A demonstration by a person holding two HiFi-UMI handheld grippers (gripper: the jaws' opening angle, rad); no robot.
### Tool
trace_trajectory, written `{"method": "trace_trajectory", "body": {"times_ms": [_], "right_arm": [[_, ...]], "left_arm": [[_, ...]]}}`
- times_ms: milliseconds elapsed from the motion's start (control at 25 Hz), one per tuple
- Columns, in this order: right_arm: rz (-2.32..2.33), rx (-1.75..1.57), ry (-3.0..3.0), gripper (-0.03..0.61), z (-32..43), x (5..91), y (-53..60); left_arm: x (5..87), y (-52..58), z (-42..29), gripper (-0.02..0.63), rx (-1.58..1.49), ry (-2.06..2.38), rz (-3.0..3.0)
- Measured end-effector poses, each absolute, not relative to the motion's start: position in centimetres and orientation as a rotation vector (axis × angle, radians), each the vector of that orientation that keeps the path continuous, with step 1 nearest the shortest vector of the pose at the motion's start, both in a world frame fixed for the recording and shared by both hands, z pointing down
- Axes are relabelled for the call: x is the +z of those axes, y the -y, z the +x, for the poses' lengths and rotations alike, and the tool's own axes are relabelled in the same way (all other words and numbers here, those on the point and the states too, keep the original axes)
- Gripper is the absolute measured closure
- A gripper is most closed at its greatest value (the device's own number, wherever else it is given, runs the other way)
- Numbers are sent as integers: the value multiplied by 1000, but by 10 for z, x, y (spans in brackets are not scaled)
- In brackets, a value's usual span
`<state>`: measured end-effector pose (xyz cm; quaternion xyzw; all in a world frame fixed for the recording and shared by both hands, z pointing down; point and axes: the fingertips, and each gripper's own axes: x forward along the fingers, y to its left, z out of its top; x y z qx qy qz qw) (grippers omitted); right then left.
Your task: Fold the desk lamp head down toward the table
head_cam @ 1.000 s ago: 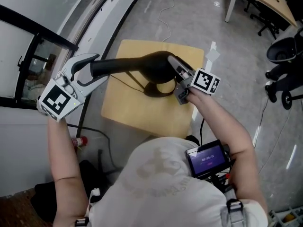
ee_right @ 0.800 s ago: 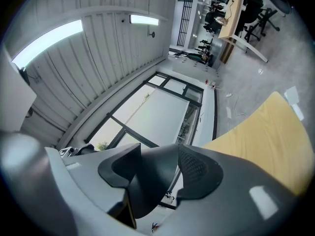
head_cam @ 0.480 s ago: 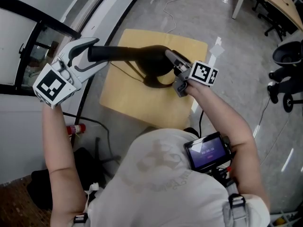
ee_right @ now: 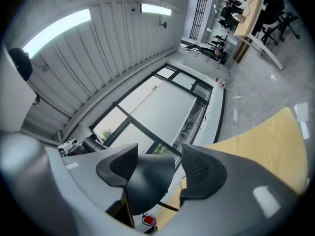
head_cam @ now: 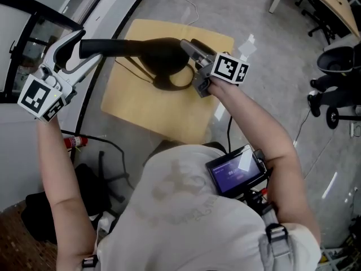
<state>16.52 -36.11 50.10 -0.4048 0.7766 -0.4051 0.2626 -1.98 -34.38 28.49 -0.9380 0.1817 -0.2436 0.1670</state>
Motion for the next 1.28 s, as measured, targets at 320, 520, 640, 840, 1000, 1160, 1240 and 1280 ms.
{"method": "trace_trajectory", "body": {"times_ms": [320, 520, 640, 840, 1000, 1160, 1240, 1280], "right_arm": [[-1157, -981, -2139, 356, 194, 486, 364], [-1247, -923, -2225, 455, 205, 485, 343], [-1300, -906, -2299, 490, 208, 488, 329], [-1363, -863, -2353, 566, 213, 476, 306], [-1386, -803, -2415, 566, 206, 468, 262], [-1318, -741, -2464, 566, 161, 462, 224], [-1288, -737, -2462, 566, 135, 460, 208], [-1286, -732, -2464, 566, 126, 459, 199]], "left_arm": [[277, 349, -69, 325, -324, -910, -2817], [304, 327, -98, 419, -236, -1085, -2855], [327, 312, -105, 478, -236, -1116, -2888], [367, 284, -102, 561, -268, -1105, -2968], [402, 248, -95, 588, -234, -1068, -3036], [428, 215, -112, 609, -192, -1096, -3082], [434, 198, -124, 612, -166, -1092, -3094], [436, 189, -128, 612, -152, -1090, -3103]]}}
